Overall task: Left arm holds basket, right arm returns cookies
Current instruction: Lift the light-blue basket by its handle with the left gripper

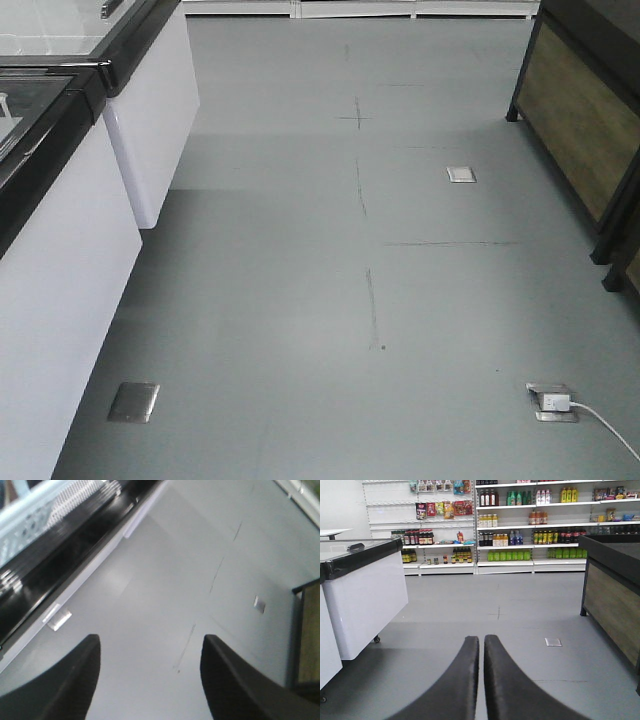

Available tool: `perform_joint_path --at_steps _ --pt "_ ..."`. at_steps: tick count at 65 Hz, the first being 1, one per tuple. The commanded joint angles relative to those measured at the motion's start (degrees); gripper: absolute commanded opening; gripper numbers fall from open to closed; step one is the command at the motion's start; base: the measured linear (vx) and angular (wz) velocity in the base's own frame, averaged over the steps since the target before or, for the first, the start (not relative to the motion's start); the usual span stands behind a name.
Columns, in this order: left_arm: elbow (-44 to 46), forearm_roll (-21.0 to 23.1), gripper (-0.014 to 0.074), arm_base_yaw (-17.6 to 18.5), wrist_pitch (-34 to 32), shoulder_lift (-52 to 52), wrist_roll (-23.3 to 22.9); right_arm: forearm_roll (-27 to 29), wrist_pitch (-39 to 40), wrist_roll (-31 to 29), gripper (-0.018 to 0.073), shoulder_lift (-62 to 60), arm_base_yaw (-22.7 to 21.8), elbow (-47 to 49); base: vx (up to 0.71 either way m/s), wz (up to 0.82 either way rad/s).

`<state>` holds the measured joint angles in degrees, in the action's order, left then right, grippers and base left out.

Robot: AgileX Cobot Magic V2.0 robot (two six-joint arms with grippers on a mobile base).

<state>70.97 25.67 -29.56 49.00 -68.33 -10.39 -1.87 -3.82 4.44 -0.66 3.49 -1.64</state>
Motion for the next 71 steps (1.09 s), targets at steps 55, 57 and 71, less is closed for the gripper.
perform_joint_path --at_steps 55,57,71 --pt "5.4 69.9 0.0537 -26.2 -1.9 -22.9 41.2 -0.6 4.4 0.1 -0.0011 -0.8 0.0 -1.0 0.00 0.00" --pt "5.4 71.9 0.0537 -26.2 -1.9 -23.7 41.9 -0.6 4.4 0.1 -0.0011 -0.8 0.0 -1.0 0.00 0.00" --pt "7.3 76.5 0.0537 -26.2 -0.3 -28.1 43.6 -0.6 4.4 0.1 -0.0011 -0.8 0.0 -1.0 0.00 0.00"
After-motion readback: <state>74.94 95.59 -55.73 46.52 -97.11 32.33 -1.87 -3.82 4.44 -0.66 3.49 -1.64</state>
